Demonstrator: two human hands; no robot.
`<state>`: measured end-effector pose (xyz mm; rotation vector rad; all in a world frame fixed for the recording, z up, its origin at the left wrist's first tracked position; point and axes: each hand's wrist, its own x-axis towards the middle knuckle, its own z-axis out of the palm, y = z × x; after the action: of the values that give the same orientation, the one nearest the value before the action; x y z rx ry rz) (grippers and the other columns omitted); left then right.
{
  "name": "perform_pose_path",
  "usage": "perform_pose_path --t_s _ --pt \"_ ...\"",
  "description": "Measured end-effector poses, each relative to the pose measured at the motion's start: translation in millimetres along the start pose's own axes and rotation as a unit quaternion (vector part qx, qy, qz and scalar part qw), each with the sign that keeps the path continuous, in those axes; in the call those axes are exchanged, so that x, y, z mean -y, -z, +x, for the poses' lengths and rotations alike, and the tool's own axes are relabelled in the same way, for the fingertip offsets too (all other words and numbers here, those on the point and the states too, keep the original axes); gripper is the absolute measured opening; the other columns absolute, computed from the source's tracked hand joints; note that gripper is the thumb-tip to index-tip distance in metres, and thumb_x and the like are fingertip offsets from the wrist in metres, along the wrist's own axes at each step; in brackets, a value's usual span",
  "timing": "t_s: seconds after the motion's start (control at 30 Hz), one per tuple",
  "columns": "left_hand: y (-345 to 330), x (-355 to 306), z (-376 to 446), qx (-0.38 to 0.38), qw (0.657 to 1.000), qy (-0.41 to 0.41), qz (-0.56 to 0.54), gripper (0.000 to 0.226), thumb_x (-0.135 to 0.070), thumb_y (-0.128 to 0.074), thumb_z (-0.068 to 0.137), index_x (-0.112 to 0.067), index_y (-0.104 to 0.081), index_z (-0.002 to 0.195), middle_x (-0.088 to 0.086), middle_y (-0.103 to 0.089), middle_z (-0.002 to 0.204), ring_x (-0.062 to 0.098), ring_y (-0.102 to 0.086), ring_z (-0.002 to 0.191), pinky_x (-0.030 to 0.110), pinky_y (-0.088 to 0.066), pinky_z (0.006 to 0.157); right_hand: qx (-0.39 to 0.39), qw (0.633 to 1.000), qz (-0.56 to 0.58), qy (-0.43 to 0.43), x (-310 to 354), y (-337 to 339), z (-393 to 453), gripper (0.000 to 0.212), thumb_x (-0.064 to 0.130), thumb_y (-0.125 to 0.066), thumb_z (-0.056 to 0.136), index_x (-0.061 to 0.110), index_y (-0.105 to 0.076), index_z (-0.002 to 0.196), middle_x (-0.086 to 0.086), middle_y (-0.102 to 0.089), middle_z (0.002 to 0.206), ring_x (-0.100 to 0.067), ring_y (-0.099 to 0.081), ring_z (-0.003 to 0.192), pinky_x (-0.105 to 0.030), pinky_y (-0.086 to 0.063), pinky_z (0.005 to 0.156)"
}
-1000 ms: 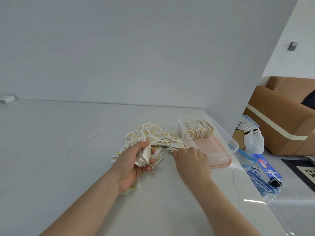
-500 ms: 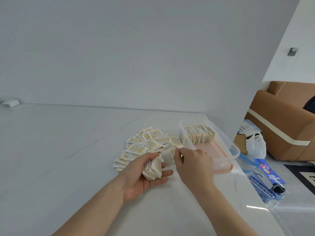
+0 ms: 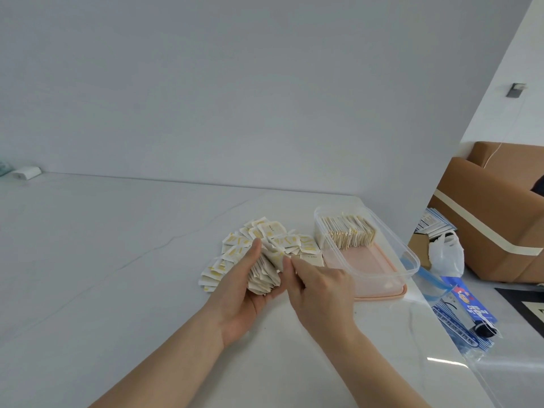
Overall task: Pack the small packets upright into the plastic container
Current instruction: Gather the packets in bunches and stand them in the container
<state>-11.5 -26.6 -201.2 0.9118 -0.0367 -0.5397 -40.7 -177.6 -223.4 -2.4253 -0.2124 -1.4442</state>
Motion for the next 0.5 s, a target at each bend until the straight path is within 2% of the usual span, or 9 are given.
perform_pose_path --t_s 0.1,0.17,0.23,0.33,0.4,0.5 --pt "-2.6 -0.5 -1.3 -0.015 1.000 -0.011 0.004 0.054 -0.046 -0.056 0.100 -0.005 -0.067 0.131 0.016 -0.070 0.131 0.029 -0.065 0.126 0.040 -0.053 0.102 -0.004 1.000 0.005 0.030 7.2 -1.1 -1.6 0.032 0.026 -0.064 0.096 0.019 -0.064 0.065 0.005 -0.034 0.043 -0.016 -0.023 0.043 -0.027 -0.022 0.038" --pt "-0.6 -1.9 -0.5 -0.031 0.999 -0.009 -0.013 0.050 -0.044 -0.062 0.095 -0.003 -0.070 0.124 0.015 -0.072 0.123 0.031 -0.068 0.122 0.037 -0.060 0.092 0.004 0.999 0.011 0.051 8.3 -2.8 -3.8 0.024 0.030 -0.064 0.097 0.020 -0.073 0.076 0.005 -0.040 0.043 -0.017 -0.032 0.039 -0.028 -0.027 0.036" --pt "3.0 -4.3 1.3 -0.032 0.999 -0.006 -0.022 0.043 -0.038 -0.065 0.092 -0.002 -0.071 0.115 0.015 -0.072 0.114 0.032 -0.069 0.118 0.038 -0.062 0.091 0.023 0.998 0.027 0.056 7.4 -3.9 -5.4 0.022 0.035 -0.063 0.099 0.023 -0.076 0.086 0.005 -0.049 0.046 -0.017 -0.043 0.039 -0.029 -0.033 0.036" --pt "4.7 -7.6 1.9 -0.017 1.000 -0.012 0.003 0.030 -0.031 -0.065 0.093 -0.004 -0.078 0.098 0.015 -0.071 0.100 0.027 -0.070 0.095 0.036 -0.061 0.085 0.064 0.995 0.068 0.042 6.2 0.0 -6.3 0.020 0.043 -0.065 0.097 0.026 -0.076 0.097 0.009 -0.060 0.053 -0.012 -0.055 0.046 -0.030 -0.043 0.040" --pt "6.5 -8.1 2.2 -0.012 0.999 -0.024 0.023 0.032 -0.028 -0.069 0.090 -0.002 -0.077 0.106 0.016 -0.068 0.102 0.027 -0.067 0.091 0.039 -0.057 0.091 0.085 0.993 0.085 0.015 4.9 6.0 -4.1 0.022 0.049 -0.071 0.091 0.029 -0.076 0.099 0.013 -0.061 0.056 -0.007 -0.056 0.051 -0.027 -0.045 0.044" --pt "8.6 -7.9 2.6 0.018 0.998 -0.025 0.048 0.048 -0.025 -0.076 0.089 0.005 -0.066 0.126 0.021 -0.066 0.112 0.030 -0.066 0.103 0.043 -0.057 0.099 0.109 0.990 0.089 -0.031 1.3 16.1 2.0 0.038 0.063 -0.074 0.081 0.034 -0.073 0.105 0.019 -0.059 0.067 0.006 -0.044 0.054 -0.017 -0.038 0.050"
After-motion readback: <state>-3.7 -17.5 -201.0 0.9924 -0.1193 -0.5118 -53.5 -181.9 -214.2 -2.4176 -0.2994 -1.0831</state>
